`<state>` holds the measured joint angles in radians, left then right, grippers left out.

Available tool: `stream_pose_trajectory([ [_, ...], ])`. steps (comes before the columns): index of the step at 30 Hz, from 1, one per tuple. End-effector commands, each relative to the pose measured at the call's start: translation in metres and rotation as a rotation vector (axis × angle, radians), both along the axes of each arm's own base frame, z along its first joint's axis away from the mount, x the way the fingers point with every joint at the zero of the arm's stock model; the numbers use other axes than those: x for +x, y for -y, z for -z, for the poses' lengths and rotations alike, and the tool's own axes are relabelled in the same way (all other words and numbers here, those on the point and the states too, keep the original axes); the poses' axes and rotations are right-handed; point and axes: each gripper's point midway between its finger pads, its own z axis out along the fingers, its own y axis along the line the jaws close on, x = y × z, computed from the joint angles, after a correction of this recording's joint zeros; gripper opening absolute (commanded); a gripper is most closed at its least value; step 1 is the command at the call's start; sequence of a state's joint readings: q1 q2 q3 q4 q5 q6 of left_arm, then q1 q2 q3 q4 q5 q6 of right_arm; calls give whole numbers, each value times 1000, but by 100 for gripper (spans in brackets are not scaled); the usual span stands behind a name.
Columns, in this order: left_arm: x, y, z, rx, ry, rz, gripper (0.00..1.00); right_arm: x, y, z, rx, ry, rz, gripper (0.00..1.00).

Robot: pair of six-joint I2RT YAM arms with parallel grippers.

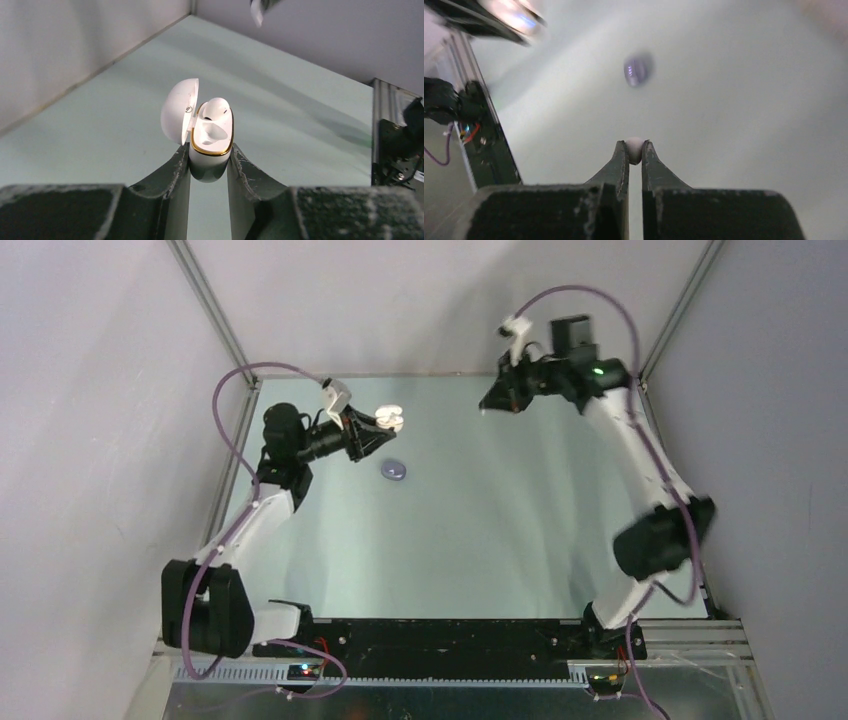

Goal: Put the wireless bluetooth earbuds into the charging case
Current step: Place the earbud in the charging case.

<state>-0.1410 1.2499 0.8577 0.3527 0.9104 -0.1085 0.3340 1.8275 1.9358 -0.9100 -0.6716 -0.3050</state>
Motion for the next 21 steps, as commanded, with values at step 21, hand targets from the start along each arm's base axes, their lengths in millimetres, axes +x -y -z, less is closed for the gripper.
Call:
stream_pose_trajectory([
  [21, -13, 78, -75, -19, 287, 431, 0, -62, -91, -157, 537, 649, -434, 0],
])
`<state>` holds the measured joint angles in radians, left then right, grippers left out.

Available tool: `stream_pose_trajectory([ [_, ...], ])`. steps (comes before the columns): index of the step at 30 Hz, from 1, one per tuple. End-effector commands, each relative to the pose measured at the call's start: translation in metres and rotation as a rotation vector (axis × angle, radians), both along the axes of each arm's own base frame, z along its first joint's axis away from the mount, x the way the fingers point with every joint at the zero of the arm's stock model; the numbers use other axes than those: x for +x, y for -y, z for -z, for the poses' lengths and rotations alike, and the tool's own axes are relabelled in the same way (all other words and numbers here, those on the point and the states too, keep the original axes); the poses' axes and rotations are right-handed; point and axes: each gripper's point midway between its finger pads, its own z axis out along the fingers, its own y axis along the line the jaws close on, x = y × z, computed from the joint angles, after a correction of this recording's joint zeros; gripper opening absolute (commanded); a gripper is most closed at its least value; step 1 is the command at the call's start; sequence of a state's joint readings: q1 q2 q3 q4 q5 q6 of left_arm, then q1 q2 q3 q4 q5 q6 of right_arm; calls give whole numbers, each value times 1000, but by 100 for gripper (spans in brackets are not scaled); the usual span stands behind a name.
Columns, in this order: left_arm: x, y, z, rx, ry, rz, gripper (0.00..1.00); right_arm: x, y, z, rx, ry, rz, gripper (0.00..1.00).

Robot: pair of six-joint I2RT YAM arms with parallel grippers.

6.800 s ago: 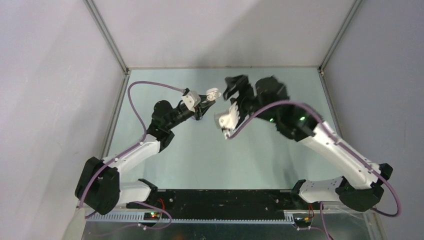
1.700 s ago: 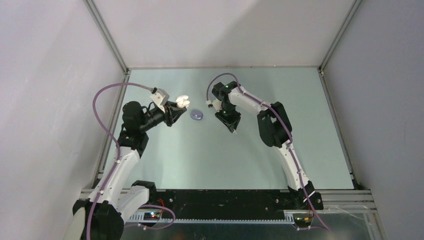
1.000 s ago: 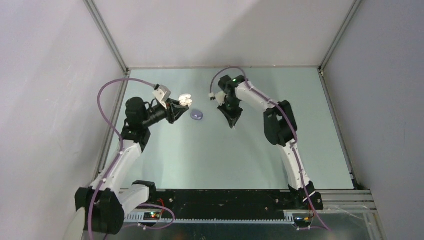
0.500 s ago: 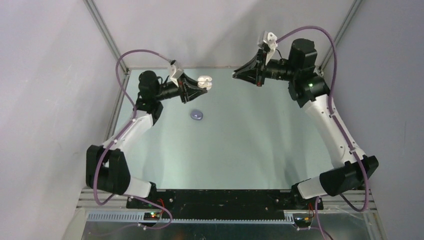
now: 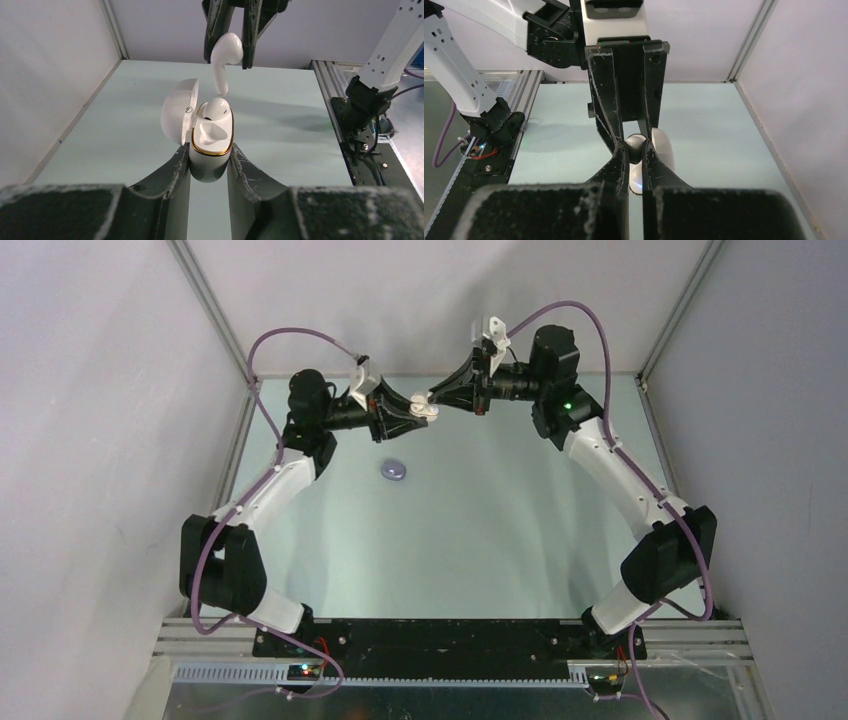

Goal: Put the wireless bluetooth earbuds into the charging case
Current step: Place the earbud in the charging case.

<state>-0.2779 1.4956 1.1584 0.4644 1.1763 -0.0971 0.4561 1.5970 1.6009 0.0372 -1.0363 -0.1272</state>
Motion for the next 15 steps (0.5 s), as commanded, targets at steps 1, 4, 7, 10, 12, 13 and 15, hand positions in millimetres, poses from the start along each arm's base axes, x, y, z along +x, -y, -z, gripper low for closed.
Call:
stream_pose_trajectory([
  [1, -7, 4, -23, -20, 107, 27, 0, -1, -7, -22, 54, 87, -10, 0],
  [4, -6, 4, -24, -22, 108, 20, 0, -2, -10, -23, 59, 85, -18, 0],
  [7, -5, 4, -26, -27, 106, 14, 0, -3, -14, -19, 55, 74, -23, 0],
  [10, -3, 4, -29, -37, 101, 4, 0, -3, -16, -16, 52, 64, -13, 0],
  [12, -2, 4, -31, -42, 99, 0, 0, -2, -17, -14, 50, 63, -5, 0],
  [13, -2, 4, -31, -44, 99, 0, 0, -2, -18, -13, 46, 64, -3, 0],
  [15, -3, 4, -33, -47, 100, 0, 0, 0, -19, -12, 42, 67, 9, 0],
])
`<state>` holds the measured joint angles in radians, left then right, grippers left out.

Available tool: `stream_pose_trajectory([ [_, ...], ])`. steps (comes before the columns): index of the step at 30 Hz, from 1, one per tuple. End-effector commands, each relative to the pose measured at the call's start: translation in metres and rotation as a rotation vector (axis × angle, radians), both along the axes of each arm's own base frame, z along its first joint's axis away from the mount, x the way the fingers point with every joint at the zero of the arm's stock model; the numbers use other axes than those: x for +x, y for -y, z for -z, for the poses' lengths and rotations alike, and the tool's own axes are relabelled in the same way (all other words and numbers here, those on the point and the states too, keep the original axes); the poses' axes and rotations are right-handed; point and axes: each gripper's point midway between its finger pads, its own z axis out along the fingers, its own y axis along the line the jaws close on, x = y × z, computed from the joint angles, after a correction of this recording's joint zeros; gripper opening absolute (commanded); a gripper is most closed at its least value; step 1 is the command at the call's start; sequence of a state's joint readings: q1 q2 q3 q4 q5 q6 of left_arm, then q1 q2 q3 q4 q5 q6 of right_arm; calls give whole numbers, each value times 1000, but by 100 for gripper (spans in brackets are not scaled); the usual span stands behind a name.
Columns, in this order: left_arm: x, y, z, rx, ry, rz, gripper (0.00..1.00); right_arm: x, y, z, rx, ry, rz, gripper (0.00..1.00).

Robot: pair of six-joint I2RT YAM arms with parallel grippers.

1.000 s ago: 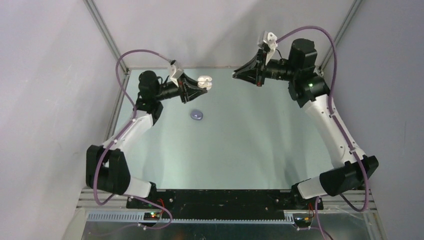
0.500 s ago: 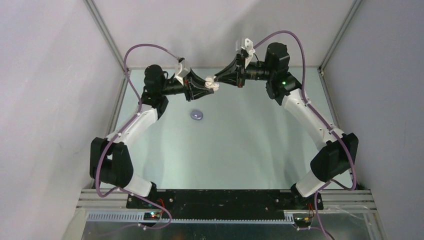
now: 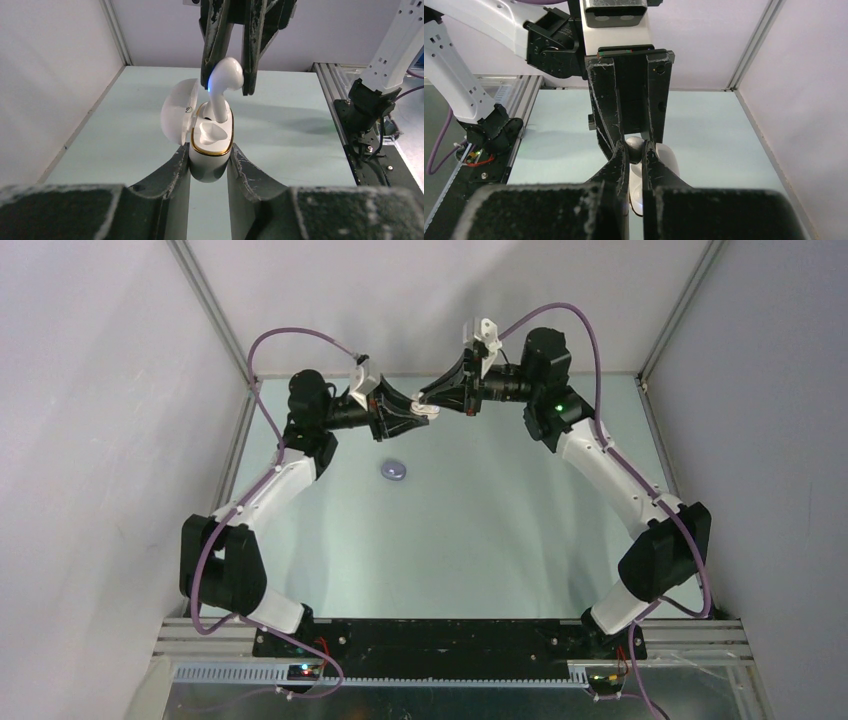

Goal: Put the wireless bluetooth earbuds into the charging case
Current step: Place the earbud in the charging case.

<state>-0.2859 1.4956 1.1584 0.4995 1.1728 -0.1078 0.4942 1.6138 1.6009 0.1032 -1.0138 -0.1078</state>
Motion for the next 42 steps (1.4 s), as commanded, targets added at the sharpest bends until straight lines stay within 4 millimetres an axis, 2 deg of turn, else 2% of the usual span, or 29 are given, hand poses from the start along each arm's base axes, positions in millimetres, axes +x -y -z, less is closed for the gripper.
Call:
stream_pose_trajectory([
  [1, -1, 1, -28, -36, 77, -6, 0, 5, -4, -8, 17, 43, 36, 0],
  [7, -1, 1, -31, -48, 71, -15, 0, 11, -6, -5, 9, 57, 86, 0],
  [25, 0, -1, -38, -77, 34, -52, 0, 11, -11, 12, -33, 62, 119, 0],
  [29, 3, -1, -39, -91, 16, -70, 0, 13, -7, 12, -21, 85, 161, 6],
  [38, 5, -1, -39, -101, 3, -74, 0, 18, -6, 17, -5, 72, 222, 6],
  [40, 4, 0, -37, -96, 11, -69, 0, 18, -7, 18, -6, 62, 217, 13],
  [41, 3, -1, -36, -94, 11, -67, 0, 17, -8, 18, -5, 63, 214, 21],
  [42, 3, -1, -36, -92, 14, -65, 0, 16, -9, 17, -4, 62, 212, 25],
])
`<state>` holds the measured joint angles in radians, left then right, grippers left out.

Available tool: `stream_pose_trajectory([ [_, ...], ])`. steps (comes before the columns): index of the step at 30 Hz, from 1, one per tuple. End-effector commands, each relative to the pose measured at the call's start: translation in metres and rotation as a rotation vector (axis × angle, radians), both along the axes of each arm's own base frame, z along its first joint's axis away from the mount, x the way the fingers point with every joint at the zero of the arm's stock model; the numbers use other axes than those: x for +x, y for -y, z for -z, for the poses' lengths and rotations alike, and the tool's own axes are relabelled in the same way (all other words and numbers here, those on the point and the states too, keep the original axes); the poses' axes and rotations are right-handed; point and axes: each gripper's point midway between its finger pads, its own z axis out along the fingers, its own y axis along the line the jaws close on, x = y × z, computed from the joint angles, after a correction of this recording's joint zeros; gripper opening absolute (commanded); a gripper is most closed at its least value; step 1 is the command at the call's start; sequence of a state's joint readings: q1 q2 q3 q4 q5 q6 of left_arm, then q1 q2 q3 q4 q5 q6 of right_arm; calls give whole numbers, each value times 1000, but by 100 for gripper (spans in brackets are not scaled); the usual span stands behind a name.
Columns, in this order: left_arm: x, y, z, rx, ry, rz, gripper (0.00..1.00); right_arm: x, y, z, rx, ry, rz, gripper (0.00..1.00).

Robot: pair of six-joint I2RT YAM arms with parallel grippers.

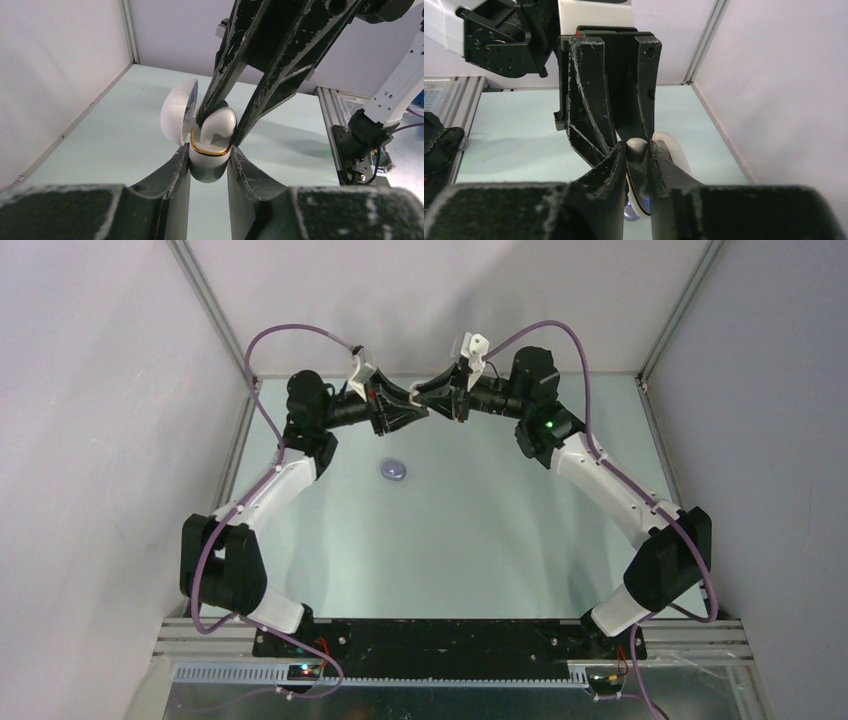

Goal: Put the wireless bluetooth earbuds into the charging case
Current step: Place the earbud in the charging case, then adjust the earbud with the charging case.

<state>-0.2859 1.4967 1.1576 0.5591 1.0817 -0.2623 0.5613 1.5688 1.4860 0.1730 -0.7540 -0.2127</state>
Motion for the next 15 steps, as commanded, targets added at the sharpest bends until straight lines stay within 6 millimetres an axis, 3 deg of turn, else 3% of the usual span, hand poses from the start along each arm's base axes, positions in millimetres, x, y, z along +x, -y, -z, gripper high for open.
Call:
stream_pose_trajectory([
  [1, -8, 0, -24, -31, 117, 6, 0, -4, 1, -1, 0, -30, 11, 30],
  [5, -8, -1, -23, -28, 118, 3, 0, -20, 10, -32, 19, -9, -19, 43],
  [10, -5, -3, -19, -22, 108, -7, 0, -51, 36, -84, 70, 42, -34, 58],
  [12, -4, -4, -18, -20, 107, -9, 0, -54, 44, -92, 81, 50, -8, 61],
  [15, -3, -3, -15, -18, 105, -5, 0, -46, 52, -86, 75, 34, 39, 62],
])
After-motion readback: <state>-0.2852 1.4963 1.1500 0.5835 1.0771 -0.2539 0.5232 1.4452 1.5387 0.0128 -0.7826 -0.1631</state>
